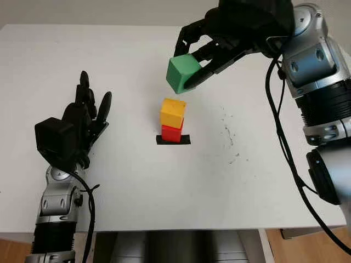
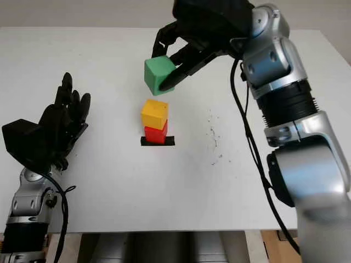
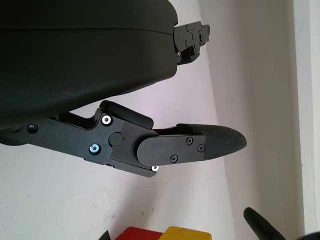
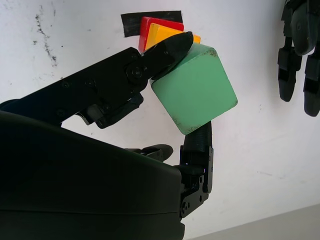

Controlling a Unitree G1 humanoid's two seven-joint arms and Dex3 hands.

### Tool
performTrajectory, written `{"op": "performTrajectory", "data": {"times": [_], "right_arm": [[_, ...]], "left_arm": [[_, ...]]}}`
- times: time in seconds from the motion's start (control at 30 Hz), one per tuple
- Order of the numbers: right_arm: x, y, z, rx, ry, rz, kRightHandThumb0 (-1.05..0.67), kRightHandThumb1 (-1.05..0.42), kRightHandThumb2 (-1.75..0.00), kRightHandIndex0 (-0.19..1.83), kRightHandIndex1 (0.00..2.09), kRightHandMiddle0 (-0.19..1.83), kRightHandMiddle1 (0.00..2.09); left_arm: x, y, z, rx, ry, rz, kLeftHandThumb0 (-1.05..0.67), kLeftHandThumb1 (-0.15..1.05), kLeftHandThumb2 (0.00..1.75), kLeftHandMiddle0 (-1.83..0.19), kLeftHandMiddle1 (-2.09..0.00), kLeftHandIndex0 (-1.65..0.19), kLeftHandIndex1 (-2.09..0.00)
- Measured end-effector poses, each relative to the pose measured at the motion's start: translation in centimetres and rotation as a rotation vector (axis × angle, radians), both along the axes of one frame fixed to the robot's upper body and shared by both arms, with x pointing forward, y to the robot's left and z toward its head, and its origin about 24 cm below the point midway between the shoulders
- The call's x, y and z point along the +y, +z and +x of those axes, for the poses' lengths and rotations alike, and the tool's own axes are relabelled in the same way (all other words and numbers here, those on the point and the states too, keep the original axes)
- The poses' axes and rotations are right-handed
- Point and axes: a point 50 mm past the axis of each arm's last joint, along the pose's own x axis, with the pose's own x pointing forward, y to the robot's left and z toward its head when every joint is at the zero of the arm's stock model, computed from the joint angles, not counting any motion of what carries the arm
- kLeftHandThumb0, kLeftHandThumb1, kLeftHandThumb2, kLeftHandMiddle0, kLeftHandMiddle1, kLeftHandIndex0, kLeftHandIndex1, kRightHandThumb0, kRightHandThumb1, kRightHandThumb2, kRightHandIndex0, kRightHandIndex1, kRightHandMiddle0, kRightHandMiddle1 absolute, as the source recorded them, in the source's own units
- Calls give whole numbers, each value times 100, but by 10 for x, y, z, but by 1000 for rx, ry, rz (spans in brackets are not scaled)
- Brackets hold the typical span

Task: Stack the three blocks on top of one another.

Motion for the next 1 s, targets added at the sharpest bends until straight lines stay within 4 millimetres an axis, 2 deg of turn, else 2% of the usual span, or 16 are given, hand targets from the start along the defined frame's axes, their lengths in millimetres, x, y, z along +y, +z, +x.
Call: {"op": "performTrajectory", "data": {"times": [0.4, 1.0], "right_arm": [[17, -9, 0, 33, -2, -16, -45, -100, -6, 38, 0, 25, 176], [22, -21, 3, 33, -33, -62, -42, -100, -6, 39, 4, 29, 170]], "left_arm": [[-4, 0, 1, -4, -3, 1, -70, 105, 46, 19, -4, 17, -5], [-4, 1, 1, -16, -5, 2, -69, 105, 46, 18, -5, 17, -6]]}}
